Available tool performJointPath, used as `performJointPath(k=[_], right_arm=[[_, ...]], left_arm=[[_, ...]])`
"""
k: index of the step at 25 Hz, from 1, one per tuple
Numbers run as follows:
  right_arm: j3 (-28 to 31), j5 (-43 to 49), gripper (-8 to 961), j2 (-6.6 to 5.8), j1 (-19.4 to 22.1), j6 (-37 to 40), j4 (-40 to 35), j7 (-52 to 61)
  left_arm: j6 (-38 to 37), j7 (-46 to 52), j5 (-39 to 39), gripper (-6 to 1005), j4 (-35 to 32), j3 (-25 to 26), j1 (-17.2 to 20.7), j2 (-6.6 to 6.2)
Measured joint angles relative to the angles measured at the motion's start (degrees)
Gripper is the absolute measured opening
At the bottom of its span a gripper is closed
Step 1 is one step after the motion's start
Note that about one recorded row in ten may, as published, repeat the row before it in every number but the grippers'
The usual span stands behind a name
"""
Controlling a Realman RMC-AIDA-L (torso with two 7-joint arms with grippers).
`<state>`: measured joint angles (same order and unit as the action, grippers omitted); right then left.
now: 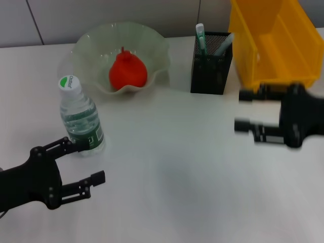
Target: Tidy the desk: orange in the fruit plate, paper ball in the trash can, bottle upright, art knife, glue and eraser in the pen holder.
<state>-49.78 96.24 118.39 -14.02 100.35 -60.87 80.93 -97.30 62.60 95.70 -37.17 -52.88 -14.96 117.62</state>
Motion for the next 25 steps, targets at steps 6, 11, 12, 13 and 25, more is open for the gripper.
performJointPath(k=[6, 11, 12, 13, 25], right_arm=[[1.07, 6.97, 641, -0.08, 0.28, 1.51, 8.69, -8.95], [1.78, 8.91, 641, -0.05, 0.29, -0.51, 13.49, -13.4], [2.14, 9.1, 641, -0.01, 0.3, -0.72, 14.14, -14.21], [2.48, 9.3, 641, 0.02, 0.3, -0.86, 14.75, -14.83], [3.97, 9.93, 641, 0.1, 0.25, -3.03, 17.97, -17.21]], left_arm=[[-0.73, 1.57, 2.15, 815, 0.03, 0.42, -0.9, -0.39], [0.15, 2.02, 2.37, 814, 0.43, 0.58, -0.99, -0.44], [0.38, 2.1, 2.38, 814, 0.61, 0.62, -1.05, -0.43], [0.65, 2.28, 2.4, 814, 0.79, 0.63, -1.13, -0.45], [0.63, 6.83, 7.94, 814, 0.88, 0.23, -5.46, -1.67]])
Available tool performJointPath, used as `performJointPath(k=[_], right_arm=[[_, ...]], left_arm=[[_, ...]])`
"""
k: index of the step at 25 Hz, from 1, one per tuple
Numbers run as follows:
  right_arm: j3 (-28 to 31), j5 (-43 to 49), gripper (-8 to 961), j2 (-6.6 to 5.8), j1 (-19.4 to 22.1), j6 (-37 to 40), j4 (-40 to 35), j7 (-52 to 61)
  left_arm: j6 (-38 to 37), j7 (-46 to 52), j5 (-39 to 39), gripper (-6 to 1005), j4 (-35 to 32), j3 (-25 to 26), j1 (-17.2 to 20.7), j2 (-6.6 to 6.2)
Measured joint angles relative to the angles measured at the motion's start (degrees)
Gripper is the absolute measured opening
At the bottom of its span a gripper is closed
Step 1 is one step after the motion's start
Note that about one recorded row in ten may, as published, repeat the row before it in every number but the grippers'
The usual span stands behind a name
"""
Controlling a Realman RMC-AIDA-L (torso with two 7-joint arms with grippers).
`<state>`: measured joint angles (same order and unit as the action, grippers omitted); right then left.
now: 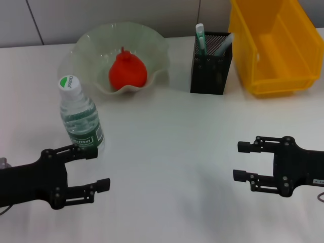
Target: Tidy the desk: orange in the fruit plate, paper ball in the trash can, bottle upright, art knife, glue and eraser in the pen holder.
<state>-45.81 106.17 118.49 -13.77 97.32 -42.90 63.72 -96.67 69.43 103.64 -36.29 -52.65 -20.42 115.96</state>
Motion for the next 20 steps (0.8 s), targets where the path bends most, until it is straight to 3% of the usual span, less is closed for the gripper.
performJointPath(k=[20], right_arm=[[1.88, -0.18, 641, 0.4, -0.62, -0.72, 3.11, -2.97]], left_arm=[[-0.52, 0.88, 1.36, 814, 0.0, -0.28, -0.76, -0.45]])
